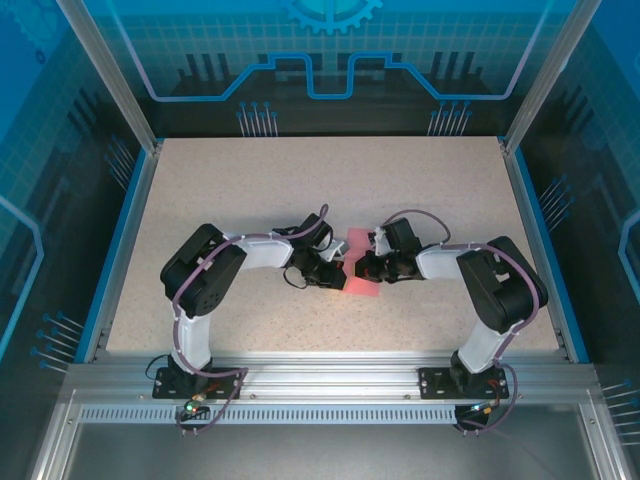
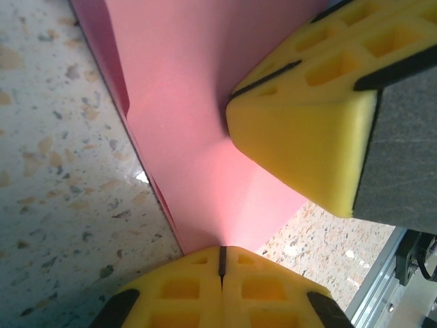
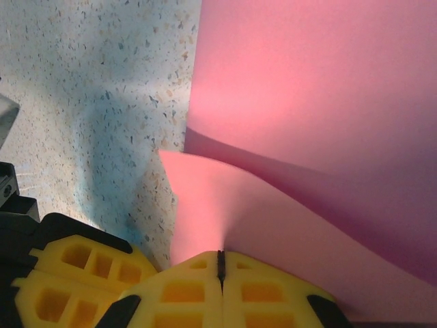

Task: Fold a paper plane with a square sheet of paper (fold left side to right side)
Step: Fold the triangle a second time at the center of the table.

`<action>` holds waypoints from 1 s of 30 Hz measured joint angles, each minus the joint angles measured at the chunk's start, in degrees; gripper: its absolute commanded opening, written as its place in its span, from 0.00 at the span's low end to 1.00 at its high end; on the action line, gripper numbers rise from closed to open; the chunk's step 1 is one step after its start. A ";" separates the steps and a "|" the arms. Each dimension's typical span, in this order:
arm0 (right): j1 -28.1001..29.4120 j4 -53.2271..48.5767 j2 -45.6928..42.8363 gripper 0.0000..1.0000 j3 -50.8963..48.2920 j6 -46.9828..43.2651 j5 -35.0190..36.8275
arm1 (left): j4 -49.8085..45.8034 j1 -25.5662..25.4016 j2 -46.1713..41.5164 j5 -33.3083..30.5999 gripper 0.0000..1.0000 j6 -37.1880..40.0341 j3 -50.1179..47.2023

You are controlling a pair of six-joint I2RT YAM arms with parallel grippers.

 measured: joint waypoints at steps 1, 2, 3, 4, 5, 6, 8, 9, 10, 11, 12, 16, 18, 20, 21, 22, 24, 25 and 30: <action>-0.11 -0.11 -0.02 0.00 0.00 -0.13 -0.04 | 0.15 0.00 -0.02 0.00 0.00 0.00 -0.11; -0.24 -0.20 -0.04 0.00 0.00 -0.20 -0.09 | 0.39 0.00 -0.02 0.02 0.00 -0.02 -0.22; -0.37 -0.35 -0.09 0.00 0.02 -0.37 -0.13 | 0.50 0.00 -0.07 0.02 0.00 0.00 -0.31; -0.50 -0.52 -0.11 0.00 0.04 -0.57 -0.13 | 0.50 0.00 -0.09 0.02 0.00 0.00 -0.31; -0.70 -0.66 -0.11 0.00 0.07 -0.79 -0.17 | 0.52 0.00 -0.11 0.02 0.00 0.00 -0.35; -0.90 -0.90 -0.11 0.00 0.13 -1.01 -0.22 | 0.55 0.00 -0.11 0.02 0.00 0.00 -0.35; -1.29 -1.25 -0.11 0.00 0.24 -1.36 -0.31 | 0.68 0.00 -0.11 0.00 0.00 0.00 -0.42; -1.51 -1.55 -0.11 0.00 0.39 -1.55 -0.37 | 0.72 0.00 -0.11 0.02 0.00 -0.02 -0.48; -1.79 -1.75 -0.11 0.00 0.44 -1.73 -0.37 | 0.90 0.00 -0.13 0.02 0.00 0.00 -0.57; -2.16 -1.90 -0.11 0.00 0.44 -1.92 -0.46 | 1.11 0.00 -0.17 0.02 0.00 0.00 -0.68; -2.51 -1.99 -0.11 0.00 0.44 -2.14 -0.63 | 1.16 0.00 -0.22 0.02 0.00 -0.02 -0.76; -4.04 -2.38 -0.11 0.00 0.44 -2.91 -1.27 | 1.55 0.00 -0.28 0.02 0.00 -0.02 -0.96; -5.01 -2.58 -0.11 0.00 0.44 -3.23 -1.51 | 1.62 0.00 -0.33 0.02 0.00 0.00 -1.03; -6.14 -2.84 -0.11 0.00 0.44 -3.72 -1.79 | 1.62 0.00 -0.33 0.02 0.00 -0.02 -1.03; -6.69 -2.97 -0.11 0.00 0.44 -3.98 -1.95 | 1.62 0.00 -0.33 0.02 0.00 -0.02 -1.03; -7.23 -3.10 -0.11 0.00 0.44 -4.13 -2.12 | 1.62 0.00 -0.33 0.02 0.00 0.00 -1.03; -8.24 -3.32 -0.11 0.00 0.44 -4.61 -2.43 | 1.62 0.00 -0.33 0.02 0.00 -0.02 -1.03; -8.81 -3.48 -0.11 0.00 0.46 -4.92 -2.62 | 1.62 0.00 -0.33 0.02 0.00 -0.02 -1.03; -12.07 -4.04 -0.09 0.00 0.52 -6.01 -3.06 | 1.62 0.00 -0.33 0.02 0.00 -0.02 -1.03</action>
